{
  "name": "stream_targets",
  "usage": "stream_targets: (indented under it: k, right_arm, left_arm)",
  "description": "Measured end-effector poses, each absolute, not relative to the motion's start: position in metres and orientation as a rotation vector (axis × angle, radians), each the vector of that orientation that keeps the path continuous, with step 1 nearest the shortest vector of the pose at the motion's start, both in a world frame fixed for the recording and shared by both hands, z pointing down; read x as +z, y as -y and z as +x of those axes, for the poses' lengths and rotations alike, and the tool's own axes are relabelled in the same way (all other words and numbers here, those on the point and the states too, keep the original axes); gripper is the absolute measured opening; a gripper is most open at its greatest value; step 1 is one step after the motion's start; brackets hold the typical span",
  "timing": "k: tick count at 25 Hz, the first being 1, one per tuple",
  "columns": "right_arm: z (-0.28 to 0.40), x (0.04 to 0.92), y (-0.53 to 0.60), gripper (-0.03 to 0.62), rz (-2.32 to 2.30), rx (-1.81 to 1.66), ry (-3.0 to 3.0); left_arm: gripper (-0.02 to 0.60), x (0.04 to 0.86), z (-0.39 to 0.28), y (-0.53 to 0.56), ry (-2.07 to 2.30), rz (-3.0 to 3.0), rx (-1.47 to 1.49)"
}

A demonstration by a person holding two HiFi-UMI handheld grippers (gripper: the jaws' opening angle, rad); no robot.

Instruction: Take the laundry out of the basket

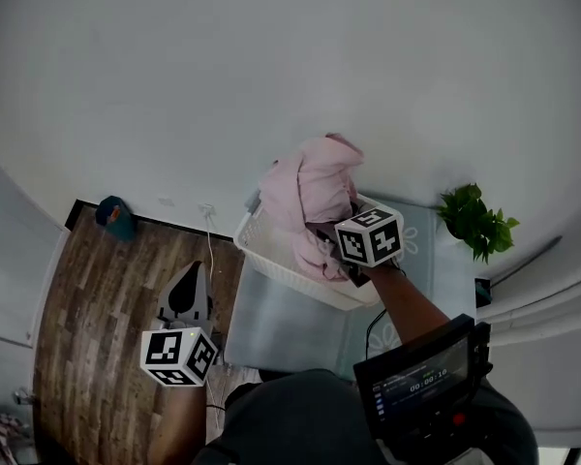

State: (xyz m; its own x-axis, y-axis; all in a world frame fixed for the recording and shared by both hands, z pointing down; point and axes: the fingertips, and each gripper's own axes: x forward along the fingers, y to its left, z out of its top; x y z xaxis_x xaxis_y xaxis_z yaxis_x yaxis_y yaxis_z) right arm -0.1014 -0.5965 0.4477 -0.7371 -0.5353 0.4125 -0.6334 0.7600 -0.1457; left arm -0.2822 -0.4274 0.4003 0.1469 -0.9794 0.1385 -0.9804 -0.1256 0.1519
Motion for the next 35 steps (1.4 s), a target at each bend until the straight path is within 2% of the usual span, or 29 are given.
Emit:
stream_targets:
  k: [9, 17, 29, 35]
  right_arm:
    - [-0.048, 0.362, 0.558, 0.295, 1.059, 0.269, 2.739]
    - [0.019, 0.313, 0.518, 0.296, 1.294, 0.203, 2.759]
    - [0.153, 0.298, 0.436, 0.296, 1.702, 0.137, 2.676]
    - [0.161, 0.277, 0.416, 0.296, 1.839, 0.128, 2.614]
  left_arm:
    - [0.011, 0.372, -0.236, 0.449, 1.802, 2.371, -0.022]
    - [0.011, 0.357, -0.164, 0.452, 1.601, 2.537, -0.047]
    - [0.011, 0.347, -0.037, 0.424, 1.316, 2.762, -0.071]
    - [0.011, 0.330, -0.028, 0.424, 1.198, 2.815, -0.070]
